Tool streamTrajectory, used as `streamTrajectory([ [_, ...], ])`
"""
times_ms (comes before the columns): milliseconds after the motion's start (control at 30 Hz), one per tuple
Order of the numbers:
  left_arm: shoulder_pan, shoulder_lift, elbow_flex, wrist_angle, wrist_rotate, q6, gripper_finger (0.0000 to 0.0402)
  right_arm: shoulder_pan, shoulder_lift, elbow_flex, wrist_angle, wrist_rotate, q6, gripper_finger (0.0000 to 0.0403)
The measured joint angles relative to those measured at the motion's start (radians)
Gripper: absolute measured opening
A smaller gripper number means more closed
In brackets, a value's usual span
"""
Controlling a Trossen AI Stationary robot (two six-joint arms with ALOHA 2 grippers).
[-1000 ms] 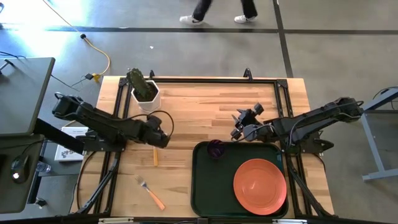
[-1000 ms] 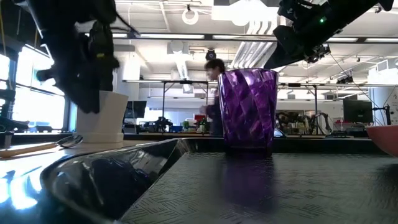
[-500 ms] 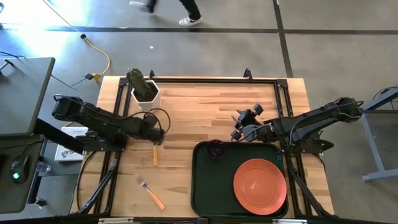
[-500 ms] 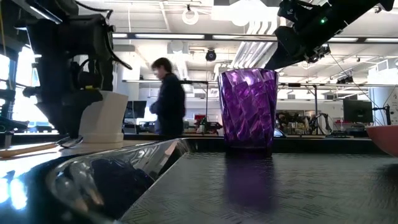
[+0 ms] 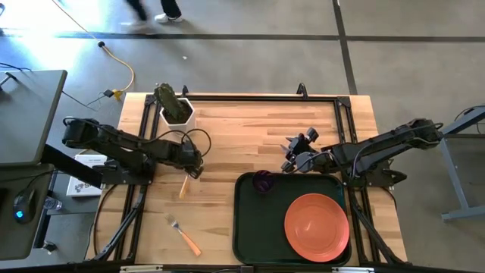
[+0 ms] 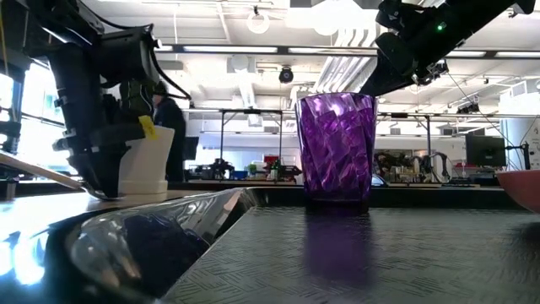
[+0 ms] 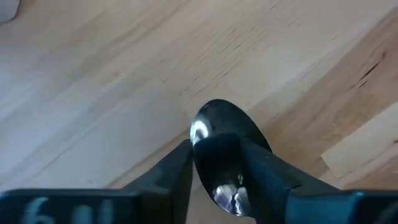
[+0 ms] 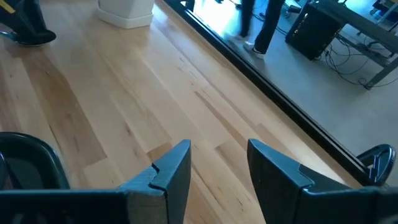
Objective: Pick and place plate/cup/fork/spoon on tray
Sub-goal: Put the yellow spoon on the black serving tray to left of the orange plate
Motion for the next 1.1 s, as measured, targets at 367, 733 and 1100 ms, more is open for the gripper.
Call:
streamTrajectory([
  [367,0.000,0.000,0.001,0.036,0.069,-0.034,0.0012,0.001,0.000,0.000,-0.001,-0.026,0.001,0.0149],
  [733,-0.079,-0.101,0.094,0.033,-0.218,-0.006,0.0005,0.003,0.000,0.000,0.193,-0.348,-0.068,0.0149],
  [1100,-0.283,-0.211,0.137,0.513,-0.470,0.173,0.0006,0.023,0.025,0.000,0.488,-0.648,-0.095,0.0149],
])
